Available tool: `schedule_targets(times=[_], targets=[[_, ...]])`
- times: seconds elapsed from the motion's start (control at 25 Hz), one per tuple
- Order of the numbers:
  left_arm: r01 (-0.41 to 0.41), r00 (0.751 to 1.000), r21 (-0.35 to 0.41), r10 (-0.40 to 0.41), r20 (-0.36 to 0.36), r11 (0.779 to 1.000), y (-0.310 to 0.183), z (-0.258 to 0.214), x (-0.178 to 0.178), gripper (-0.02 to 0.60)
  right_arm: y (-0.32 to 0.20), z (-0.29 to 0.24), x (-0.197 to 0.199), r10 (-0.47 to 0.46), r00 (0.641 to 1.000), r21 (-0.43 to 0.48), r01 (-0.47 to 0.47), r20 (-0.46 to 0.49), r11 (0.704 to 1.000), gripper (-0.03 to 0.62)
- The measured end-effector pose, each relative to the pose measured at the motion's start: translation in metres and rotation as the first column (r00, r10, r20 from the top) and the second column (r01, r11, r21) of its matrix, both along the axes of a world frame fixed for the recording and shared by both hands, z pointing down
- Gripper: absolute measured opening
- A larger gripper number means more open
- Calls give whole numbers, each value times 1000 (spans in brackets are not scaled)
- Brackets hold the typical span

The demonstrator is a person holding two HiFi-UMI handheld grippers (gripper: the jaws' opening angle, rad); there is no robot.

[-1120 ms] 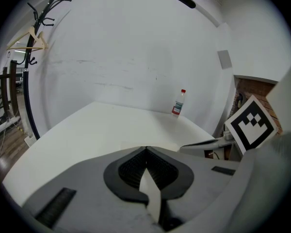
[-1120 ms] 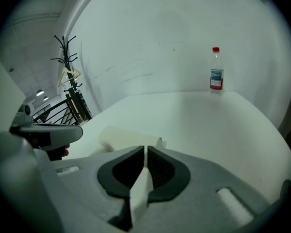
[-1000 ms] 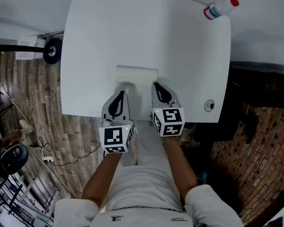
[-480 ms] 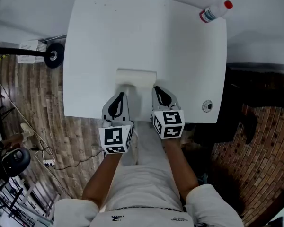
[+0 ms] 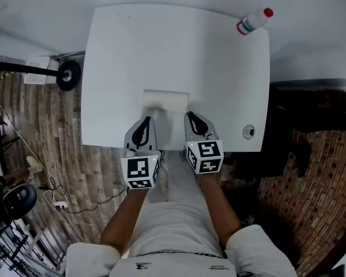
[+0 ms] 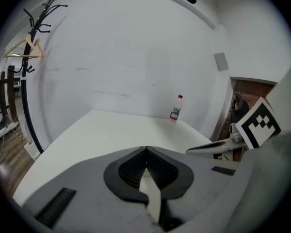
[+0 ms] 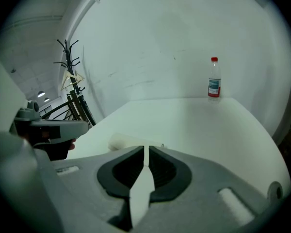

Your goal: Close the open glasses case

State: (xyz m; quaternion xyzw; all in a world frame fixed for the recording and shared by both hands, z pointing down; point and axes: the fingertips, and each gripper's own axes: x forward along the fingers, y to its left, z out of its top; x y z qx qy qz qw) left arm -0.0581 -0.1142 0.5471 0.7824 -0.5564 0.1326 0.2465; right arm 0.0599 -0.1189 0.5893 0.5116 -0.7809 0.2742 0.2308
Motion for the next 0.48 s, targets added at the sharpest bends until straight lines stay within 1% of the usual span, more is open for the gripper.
schedule_targets(times=[0.48], targets=[[-20,1000,25,20,0,999,4,-36,-3,-3,7,-58,-5,15,999,71,-17,29,997,9]])
